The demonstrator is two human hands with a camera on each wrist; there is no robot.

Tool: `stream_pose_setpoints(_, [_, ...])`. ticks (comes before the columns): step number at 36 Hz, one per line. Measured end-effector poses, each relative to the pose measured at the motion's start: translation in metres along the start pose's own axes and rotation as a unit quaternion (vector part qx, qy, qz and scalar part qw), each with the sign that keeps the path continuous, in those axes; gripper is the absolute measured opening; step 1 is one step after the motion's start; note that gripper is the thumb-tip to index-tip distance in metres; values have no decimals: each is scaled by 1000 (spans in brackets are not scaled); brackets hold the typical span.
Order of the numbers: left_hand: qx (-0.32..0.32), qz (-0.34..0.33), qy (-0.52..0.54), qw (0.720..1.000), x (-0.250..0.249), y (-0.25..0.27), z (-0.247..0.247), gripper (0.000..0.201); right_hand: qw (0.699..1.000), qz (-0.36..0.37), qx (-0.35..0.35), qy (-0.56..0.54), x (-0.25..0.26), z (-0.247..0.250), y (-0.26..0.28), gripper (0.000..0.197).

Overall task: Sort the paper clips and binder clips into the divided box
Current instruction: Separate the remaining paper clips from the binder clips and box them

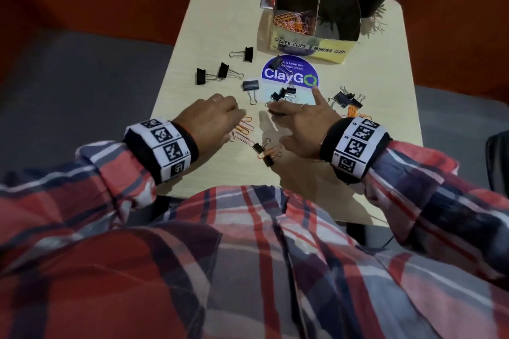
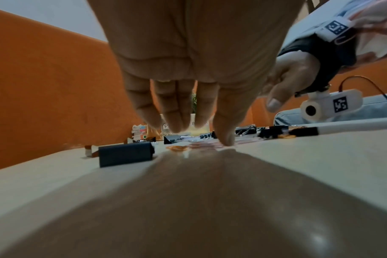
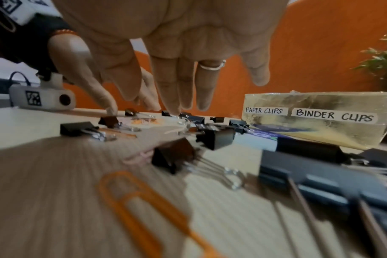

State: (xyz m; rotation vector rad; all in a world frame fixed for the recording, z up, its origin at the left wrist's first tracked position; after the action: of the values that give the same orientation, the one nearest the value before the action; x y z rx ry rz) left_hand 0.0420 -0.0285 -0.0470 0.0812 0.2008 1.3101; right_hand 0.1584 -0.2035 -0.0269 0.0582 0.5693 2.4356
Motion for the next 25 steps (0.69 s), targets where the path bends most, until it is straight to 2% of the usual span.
stream_pose_setpoints(2, [7,24,14,1000,-5,6,-1,60,1000,4,-23,-11,0,0,3,48])
stream_pose_setpoints(7, [6,27,33,999,-13,14,-10,58,998,6,-60,-21,-9,-13,21,40])
stream_pose_setpoints(10, [5,5,49,999,-17,10,-12,64,991,22,-120,-47,-18,-30,34,28])
stream_pose_setpoints(12, [8,1,65,998,-17,5,-10,70,987,26,-148,-64,-22,-38,39,29])
stream_pose_setpoints(15, [19,15,74,997,-16,-5,-7,79,990,45,-124,-45,-10,-44,40,40])
stream_pose_setpoints(18, [36,30,85,995,-14,-16,-2,80,995,43,-87,-22,5,-48,40,42])
stream_pose_setpoints(20, [53,35,88,994,-10,-23,1,71,999,15,-52,-3,6,-51,40,44])
stream_pose_setpoints(23, [63,23,90,994,-7,-29,5,52,999,-26,-46,-5,-2,-47,45,47])
stream_pose_setpoints(25, [68,14,96,993,-7,-29,5,49,998,-48,-35,-31,-8,-50,49,49])
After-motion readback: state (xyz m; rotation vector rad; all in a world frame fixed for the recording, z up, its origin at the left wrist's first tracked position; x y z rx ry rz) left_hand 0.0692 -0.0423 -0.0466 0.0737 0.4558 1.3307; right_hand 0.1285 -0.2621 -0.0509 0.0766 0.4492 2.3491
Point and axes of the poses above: each hand's wrist, its own y-axis away from the middle knuckle, its own z-axis out of the back of the hand, x = y × z, the point moved 1 cm from there along -y, towards the middle knuckle, and after that the axes turned 14 degrees about -z, right-handed, at the moved point
